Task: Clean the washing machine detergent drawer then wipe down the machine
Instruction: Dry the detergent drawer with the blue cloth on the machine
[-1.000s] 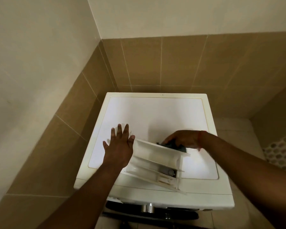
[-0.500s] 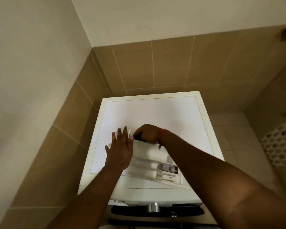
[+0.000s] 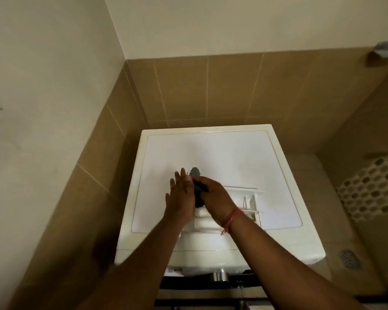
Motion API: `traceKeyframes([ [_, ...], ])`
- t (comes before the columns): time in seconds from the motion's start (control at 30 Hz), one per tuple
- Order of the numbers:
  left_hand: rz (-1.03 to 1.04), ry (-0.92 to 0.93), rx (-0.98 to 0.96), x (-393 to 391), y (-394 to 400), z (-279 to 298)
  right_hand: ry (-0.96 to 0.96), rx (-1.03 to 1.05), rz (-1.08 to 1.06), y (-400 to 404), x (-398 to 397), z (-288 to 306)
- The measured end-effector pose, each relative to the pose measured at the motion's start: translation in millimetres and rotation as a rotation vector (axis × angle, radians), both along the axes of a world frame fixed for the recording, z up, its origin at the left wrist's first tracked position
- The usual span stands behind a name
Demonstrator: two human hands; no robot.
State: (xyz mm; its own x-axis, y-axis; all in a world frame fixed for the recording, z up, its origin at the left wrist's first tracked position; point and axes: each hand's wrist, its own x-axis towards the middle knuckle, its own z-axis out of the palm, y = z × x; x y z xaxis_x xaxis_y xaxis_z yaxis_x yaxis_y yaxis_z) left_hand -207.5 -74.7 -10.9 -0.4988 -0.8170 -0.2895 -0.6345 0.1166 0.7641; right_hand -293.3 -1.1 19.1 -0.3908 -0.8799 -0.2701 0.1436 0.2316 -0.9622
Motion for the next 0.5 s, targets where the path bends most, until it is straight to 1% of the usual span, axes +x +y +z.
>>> traceKeyframes([
  [0.07,0.053,0.082,0.065,-1,-1,-3,-0.087,-0.016,-0.036,8,14,2],
  [0.13,0.06,0.12,0.094,0,0,-4,-0.146,-0.002,-0.054,22,27,-1],
  [0.2,0.057,0.121,0.107,0,-1,-3,-0.139,0.026,-0.043,37,37,-8],
  [0.33,0.061,0.131,0.12,-3,-2,-3,-0.029,0.07,-0.005,58,48,-18],
  [0.43,0.053,0.143,0.112,-2,-2,-6,0.117,0.138,0.0,66,53,-16],
  [0.5,0.05,0.13,0.096,-2,-1,-4,0.225,0.149,0.04,73,56,-15],
])
